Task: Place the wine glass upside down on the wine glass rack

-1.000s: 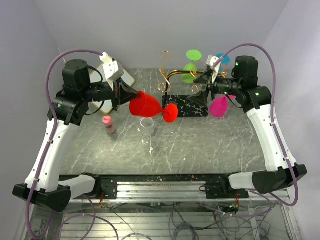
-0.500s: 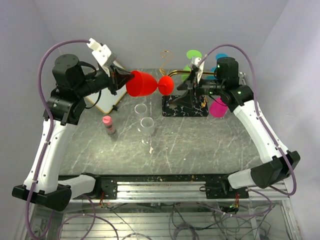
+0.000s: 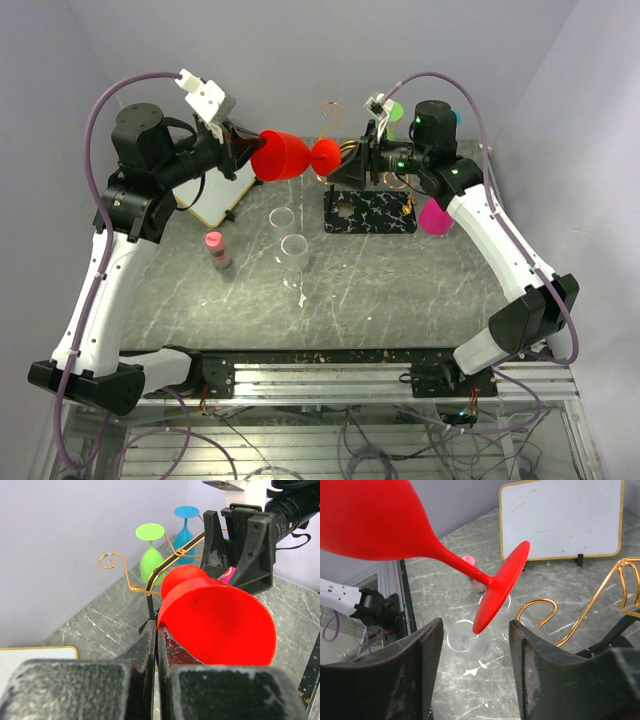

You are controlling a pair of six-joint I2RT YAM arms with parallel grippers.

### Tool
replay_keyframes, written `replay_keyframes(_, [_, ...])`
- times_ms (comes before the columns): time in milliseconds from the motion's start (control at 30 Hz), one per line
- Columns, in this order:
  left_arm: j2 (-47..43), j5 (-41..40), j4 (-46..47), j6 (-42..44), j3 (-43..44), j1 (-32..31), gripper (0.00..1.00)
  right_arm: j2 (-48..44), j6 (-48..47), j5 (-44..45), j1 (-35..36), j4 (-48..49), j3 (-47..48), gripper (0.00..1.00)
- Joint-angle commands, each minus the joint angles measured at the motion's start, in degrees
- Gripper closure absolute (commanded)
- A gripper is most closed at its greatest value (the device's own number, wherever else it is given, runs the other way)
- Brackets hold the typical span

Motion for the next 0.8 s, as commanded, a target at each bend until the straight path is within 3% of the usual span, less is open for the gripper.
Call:
replay_keyframes(0, [0.0,-0.6,3.2,0.5,1.0,0.5,0.93,1.1,5.0,2.7,0.3,3.4,2.4,0.49])
replay_keyframes(400, [0.8,-0.1,3.7,0.4,0.6,0.4,0.93,2.8,8.6,2.8,0.3,5.3,3.7,0.72])
replay_keyframes(600, [0.9,0.0,4.2,0.3,0.1,0.3,0.93,3.3,10.5,3.9,0.3,6.0,3.2,0.9])
replay_keyframes(667, [0.9,0.3,4.2,0.4,0.0,0.2,0.93,3.5,10.9,4.9,0.3,6.0,3.3,1.0])
replay_keyframes(767, [0.9,1.5,4.2,0.5,-0.3,0.2,0.93,3.9,10.7,6.8,0.3,5.2,4.0,1.0])
